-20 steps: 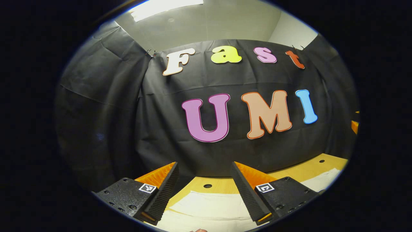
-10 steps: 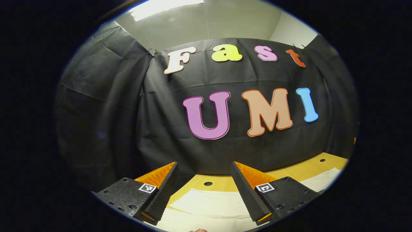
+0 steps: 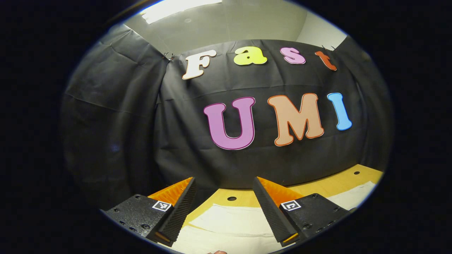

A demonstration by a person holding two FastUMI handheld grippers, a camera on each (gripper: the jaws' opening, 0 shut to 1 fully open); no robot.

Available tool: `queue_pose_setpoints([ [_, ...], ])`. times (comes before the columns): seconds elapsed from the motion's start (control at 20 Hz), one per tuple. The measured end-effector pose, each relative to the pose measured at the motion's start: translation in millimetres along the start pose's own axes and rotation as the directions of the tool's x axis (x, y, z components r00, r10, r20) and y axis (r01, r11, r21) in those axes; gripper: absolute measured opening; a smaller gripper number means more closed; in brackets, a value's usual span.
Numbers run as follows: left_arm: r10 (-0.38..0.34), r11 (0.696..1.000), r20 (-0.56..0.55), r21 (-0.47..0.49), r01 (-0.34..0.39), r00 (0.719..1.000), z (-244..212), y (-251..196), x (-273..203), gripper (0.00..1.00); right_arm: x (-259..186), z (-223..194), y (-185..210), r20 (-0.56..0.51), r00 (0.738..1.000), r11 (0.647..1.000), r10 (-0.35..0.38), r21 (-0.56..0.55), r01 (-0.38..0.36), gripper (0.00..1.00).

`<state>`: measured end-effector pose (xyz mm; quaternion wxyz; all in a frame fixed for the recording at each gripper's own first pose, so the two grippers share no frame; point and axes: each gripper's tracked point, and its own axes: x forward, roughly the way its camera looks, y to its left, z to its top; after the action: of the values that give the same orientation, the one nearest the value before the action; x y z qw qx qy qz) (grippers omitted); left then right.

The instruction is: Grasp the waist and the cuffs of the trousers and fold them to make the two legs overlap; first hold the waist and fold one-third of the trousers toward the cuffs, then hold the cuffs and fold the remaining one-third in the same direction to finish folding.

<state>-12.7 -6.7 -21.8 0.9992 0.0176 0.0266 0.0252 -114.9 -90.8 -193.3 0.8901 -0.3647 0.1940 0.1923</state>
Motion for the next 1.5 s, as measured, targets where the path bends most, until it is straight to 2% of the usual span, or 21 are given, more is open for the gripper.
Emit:
queue_pose_setpoints([
  [0.2, 0.009, 1.000, -0.008, 0.010, -0.009, 1.000, -4, 3, -3, 0.96, -8, -22, 37, -0.025, 0.993, 0.984, 0.117, -0.130, -0.119, 0.98],
  [0.35, 0.016, 1.000, -0.018, 0.020, -0.016, 1.000, -8, 5, -6, 0.96, -14, -42, 63, -0.059, 0.977, 0.950, 0.206, -0.226, -0.214, 0.97],
  [0.45, 0.020, 1.000, -0.025, 0.022, -0.020, 0.999, -10, 6, -7, 0.96, -15, -58, 77, -0.099, 0.962, 0.929, 0.253, -0.253, -0.270, 0.98],
  [0.75, 0.030, 0.999, -0.035, 0.044, -0.029, 0.999, -14, 13, -11, 0.96, -20, -87, 105, -0.176, 0.923, 0.870, 0.342, -0.313, -0.381, 1.00],
  [0.8, 0.032, 0.999, -0.038, 0.045, -0.030, 0.999, -15, 13, -11, 0.96, -21, -94, 111, -0.190, 0.918, 0.860, 0.350, -0.324, -0.395, 0.97],
  [0.85, 0.033, 0.998, -0.041, 0.045, -0.032, 0.999, -16, 14, -12, 0.96, -23, -98, 114, -0.203, 0.911, 0.851, 0.359, -0.331, -0.409, 1.00],
  [0.95, 0.038, 0.998, -0.044, 0.051, -0.036, 0.998, -17, 17, -13, 0.96, -22, -107, 118, -0.225, 0.904, 0.837, 0.365, -0.346, -0.424, 0.98],
  [1.25, 0.047, 0.997, -0.045, 0.069, -0.044, 0.998, -17, 23, -15, 0.96, 0, -102, 119, -0.214, 0.915, 0.833, 0.342, -0.382, -0.401, 0.92],
  [1.3, 0.048, 0.997, -0.046, 0.070, -0.044, 0.998, -18, 23, -17, 0.96, 4, -102, 121, -0.214, 0.916, 0.834, 0.338, -0.384, -0.397, 0.93],
  [1.4, 0.047, 0.996, -0.050, 0.075, -0.043, 0.998, -20, 23, -17, 0.96, 9, -103, 125, -0.224, 0.914, 0.836, 0.337, -0.375, -0.400, 0.89],
  [1.45, 0.046, 0.996, -0.053, 0.078, -0.042, 0.998, -21, 23, -17, 0.96, 11, -103, 126, -0.228, 0.916, 0.838, 0.332, -0.374, -0.397, 0.80],
  [1.5, 0.044, 0.996, -0.057, 0.082, -0.039, 0.997, -24, 24, -18, 0.96, 12, -102, 128, -0.233, 0.914, 0.837, 0.332, -0.375, -0.399, 0.77],
])
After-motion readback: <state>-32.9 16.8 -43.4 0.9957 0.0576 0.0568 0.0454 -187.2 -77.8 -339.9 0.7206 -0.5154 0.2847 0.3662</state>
